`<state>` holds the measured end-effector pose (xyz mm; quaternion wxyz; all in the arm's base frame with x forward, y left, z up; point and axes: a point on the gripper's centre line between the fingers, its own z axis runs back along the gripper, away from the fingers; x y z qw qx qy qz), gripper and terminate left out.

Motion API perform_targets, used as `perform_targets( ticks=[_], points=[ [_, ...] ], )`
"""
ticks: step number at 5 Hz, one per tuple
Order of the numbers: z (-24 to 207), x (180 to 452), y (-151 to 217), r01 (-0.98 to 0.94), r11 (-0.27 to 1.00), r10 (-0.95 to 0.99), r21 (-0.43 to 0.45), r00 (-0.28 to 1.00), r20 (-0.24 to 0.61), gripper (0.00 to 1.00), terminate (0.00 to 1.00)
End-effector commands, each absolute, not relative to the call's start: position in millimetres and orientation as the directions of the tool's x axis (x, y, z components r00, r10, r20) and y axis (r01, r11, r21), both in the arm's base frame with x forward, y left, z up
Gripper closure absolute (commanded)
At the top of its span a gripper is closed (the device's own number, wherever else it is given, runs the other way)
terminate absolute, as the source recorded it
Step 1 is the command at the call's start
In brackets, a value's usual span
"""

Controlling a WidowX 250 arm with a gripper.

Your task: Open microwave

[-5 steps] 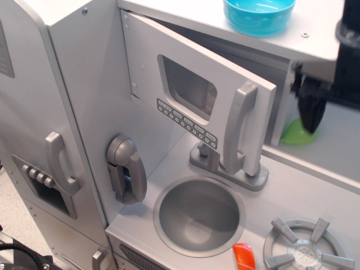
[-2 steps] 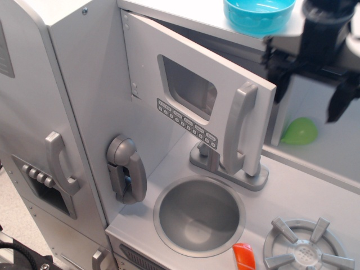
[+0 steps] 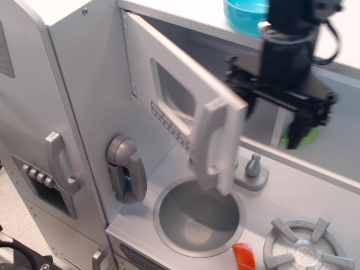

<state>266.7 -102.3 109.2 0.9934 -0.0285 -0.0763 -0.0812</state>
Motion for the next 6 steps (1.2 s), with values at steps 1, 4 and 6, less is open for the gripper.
perform_targets(
  ticks=[1,4,6],
  points=[
    [137,224,-45,0.190,0.981,-0.175,-0.045,0.956,0.235,0.00,0.00],
    [143,202,77,0.059,0.998,-0.060,0.010,0.946,0.319,0.00,0.00],
    [169,213,60,0.082,0.996,-0.073,-0.023,0.965,0.251,0.00,0.00]
  ],
)
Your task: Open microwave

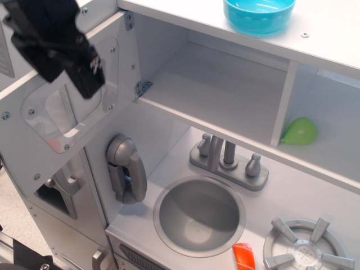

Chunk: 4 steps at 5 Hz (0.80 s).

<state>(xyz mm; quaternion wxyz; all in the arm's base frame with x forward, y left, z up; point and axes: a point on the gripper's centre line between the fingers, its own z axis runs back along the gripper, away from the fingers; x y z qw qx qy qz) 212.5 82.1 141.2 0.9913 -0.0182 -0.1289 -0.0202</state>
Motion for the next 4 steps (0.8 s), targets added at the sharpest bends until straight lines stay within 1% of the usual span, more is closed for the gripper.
perform_targets(
  ticks=[1,2,3,4],
  points=[
    [190,213,42,0.105,0.992,-0.087,-0.074,0.973,0.214,0.00,0.00],
    [204,211,38,0.100,0.988,-0.075,-0.120,0.977,0.199,0.00,0.00],
    [204,211,38,0.100,0.988,-0.075,-0.120,0.977,0.199,0.00,0.00],
    [204,211,38,0.100,0.988,-0.075,-0.120,0.977,0.199,0.00,1.00]
  ],
)
